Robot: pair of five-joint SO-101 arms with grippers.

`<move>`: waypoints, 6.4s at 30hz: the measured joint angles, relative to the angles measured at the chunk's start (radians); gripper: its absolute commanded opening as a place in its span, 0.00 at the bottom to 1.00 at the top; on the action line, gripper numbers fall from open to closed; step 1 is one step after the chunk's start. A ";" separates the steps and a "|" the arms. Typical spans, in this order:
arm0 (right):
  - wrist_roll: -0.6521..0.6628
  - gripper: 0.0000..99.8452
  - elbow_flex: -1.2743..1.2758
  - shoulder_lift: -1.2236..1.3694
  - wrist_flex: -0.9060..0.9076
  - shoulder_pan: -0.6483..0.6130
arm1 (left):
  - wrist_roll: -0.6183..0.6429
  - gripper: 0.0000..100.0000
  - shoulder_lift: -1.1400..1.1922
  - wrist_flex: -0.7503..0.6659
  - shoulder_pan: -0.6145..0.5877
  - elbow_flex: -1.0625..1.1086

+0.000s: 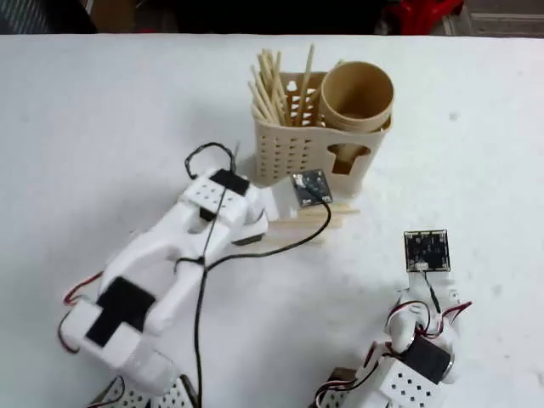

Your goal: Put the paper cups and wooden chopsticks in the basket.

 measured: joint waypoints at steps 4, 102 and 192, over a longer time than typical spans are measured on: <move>0.000 0.02 0.000 0.000 0.000 0.000 | 0.000 0.02 -0.135 0.000 0.000 0.066; 0.000 0.02 0.000 0.000 0.000 0.000 | -0.183 0.02 -0.020 -0.058 0.141 0.189; 0.000 0.02 0.000 0.000 0.000 0.000 | 0.717 0.08 -0.744 -0.265 -0.046 -0.098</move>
